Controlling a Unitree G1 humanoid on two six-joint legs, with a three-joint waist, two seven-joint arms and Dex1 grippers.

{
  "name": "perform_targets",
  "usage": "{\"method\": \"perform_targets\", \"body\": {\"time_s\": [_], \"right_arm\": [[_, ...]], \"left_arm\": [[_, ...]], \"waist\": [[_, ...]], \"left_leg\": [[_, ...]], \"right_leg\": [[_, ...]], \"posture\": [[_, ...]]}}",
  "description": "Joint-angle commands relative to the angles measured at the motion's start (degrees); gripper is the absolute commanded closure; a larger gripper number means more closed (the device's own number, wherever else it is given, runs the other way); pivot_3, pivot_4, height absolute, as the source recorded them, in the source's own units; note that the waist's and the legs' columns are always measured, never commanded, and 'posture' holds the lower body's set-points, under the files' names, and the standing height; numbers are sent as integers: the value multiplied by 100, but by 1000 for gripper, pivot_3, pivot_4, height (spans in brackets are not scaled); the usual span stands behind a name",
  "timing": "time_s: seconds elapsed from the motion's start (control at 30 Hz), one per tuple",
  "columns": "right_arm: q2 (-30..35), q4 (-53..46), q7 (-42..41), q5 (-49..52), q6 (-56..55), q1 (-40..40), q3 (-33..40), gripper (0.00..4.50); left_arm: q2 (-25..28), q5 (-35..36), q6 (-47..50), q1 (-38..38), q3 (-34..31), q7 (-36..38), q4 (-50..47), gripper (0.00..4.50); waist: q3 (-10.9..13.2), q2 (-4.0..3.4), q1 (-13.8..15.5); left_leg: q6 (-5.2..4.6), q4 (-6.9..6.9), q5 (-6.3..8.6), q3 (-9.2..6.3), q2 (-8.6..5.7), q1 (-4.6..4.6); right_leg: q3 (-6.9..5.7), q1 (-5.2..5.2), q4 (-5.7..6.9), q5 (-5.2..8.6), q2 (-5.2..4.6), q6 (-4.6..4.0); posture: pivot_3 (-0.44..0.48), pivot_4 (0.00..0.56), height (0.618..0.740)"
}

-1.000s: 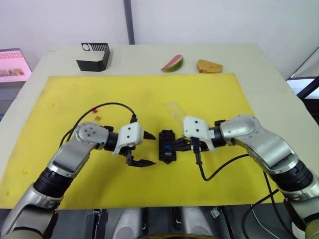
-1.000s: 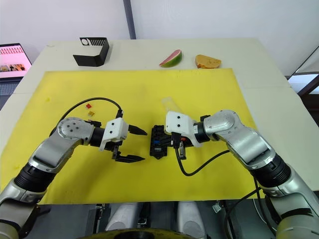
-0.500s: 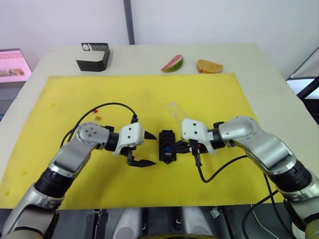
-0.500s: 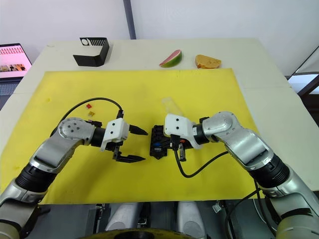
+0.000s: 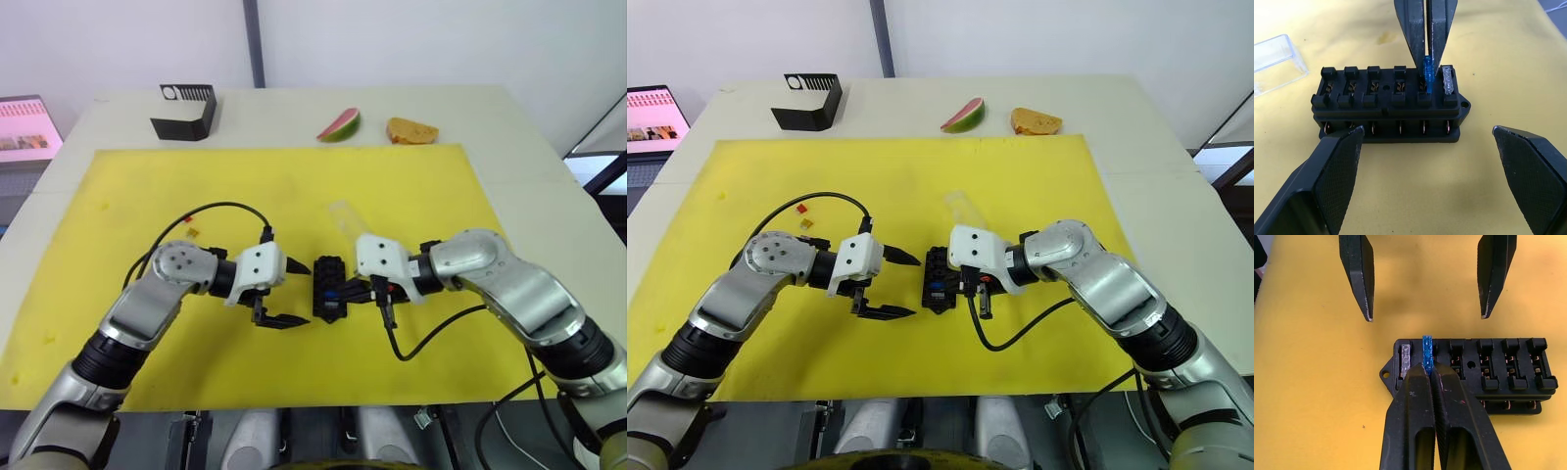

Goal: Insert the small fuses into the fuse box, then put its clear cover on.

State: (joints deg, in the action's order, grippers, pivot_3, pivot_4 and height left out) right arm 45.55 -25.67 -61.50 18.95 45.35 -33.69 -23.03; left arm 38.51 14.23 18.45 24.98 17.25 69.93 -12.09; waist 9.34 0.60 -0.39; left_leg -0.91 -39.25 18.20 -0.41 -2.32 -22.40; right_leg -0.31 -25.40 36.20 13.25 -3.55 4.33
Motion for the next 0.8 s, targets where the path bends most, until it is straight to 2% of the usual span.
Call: {"method": "perform_targets", "body": {"time_s": [0.03, 0.4, 0.8], "right_arm": [[50, -175, -97, 116, 74, -145, 182, 4500], [-80, -252, -10, 280, 326, -218, 245, 4500], [-21, -123, -19, 61, 133, -153, 132, 4500]], "left_arm": [[28, 0, -82, 61, -15, 52, -136, 54], [-5, 9, -68, 95, -16, 73, -116, 54], [-46, -25, -73, 69, 9, 47, -131, 54]], "waist": [[0, 0, -1], [0, 0, -5], [0, 0, -4]], "left_leg": [[0, 0, 0, 0, 0, 0], [0, 0, 0, 0, 0, 0], [1, -1, -1, 0, 0, 0]], "right_leg": [[0, 0, 0, 0, 0, 0], [0, 0, 1, 0, 0, 0], [0, 0, 1, 0, 0, 0]], "posture": [[0, 150, 740], [0, 150, 740], [0, 150, 740]]}}
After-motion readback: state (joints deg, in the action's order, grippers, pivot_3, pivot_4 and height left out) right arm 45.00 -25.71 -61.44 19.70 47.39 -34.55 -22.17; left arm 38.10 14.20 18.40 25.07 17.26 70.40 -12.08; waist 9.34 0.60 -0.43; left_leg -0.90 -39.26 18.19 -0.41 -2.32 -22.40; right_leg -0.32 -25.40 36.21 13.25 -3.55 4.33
